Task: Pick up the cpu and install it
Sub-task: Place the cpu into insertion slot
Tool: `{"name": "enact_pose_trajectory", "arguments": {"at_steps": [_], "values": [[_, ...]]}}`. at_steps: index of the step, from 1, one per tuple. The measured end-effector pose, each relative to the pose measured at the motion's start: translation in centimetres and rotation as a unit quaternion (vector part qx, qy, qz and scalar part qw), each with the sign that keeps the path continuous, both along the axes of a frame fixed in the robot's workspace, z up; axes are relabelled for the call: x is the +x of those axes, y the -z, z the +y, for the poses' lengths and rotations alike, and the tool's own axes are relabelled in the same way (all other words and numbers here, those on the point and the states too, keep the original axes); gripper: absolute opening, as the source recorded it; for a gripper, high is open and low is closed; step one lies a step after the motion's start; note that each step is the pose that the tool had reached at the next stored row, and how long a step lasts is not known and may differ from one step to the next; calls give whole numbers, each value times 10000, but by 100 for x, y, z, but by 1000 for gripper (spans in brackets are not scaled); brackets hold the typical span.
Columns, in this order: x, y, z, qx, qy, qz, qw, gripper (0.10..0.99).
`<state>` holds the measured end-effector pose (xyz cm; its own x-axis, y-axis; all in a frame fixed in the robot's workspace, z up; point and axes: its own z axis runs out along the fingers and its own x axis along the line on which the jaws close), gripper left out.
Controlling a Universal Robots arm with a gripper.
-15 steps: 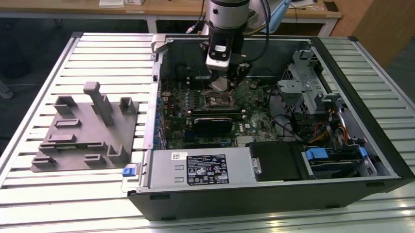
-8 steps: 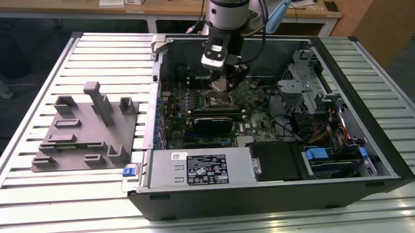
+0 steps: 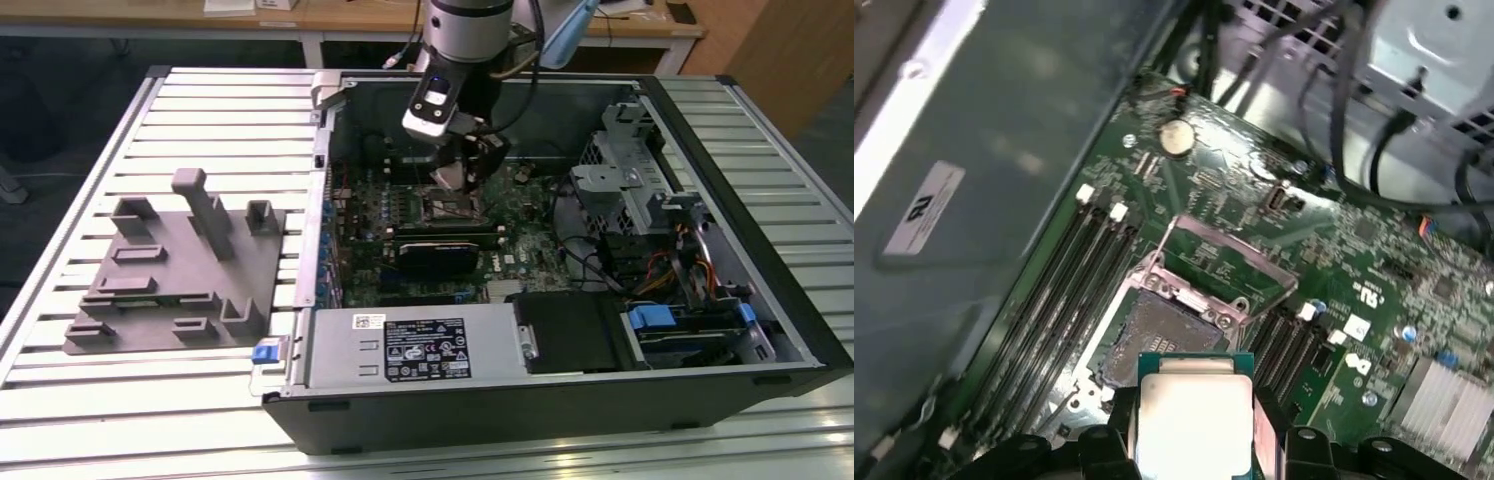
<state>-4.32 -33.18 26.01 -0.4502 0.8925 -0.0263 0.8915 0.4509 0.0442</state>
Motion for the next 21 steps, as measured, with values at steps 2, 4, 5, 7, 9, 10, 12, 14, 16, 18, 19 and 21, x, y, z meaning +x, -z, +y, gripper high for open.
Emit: {"name": "enact_pose_trajectory", "arguments": {"at_steps": [2,4,5,7,9,10,12,14,16,18,19,21], "values": [[0,5,0,0,185,0,9998,541],[0,10,0,0,365,0,9993,541],[0,12,0,0,455,0,9990,541],[0,18,0,0,635,0,9980,541],[0,23,0,-1,822,0,9966,541],[0,26,0,0,912,0,9958,541],[0,31,0,0,1090,0,9940,541],[0,36,0,0,1269,0,9919,541],[0,42,0,0,1455,0,9894,541],[0,46,0,0,1625,0,9867,541],[0,47,1,0,1697,0,9855,541],[-1,51,11,0,1766,0,9843,541]]}}
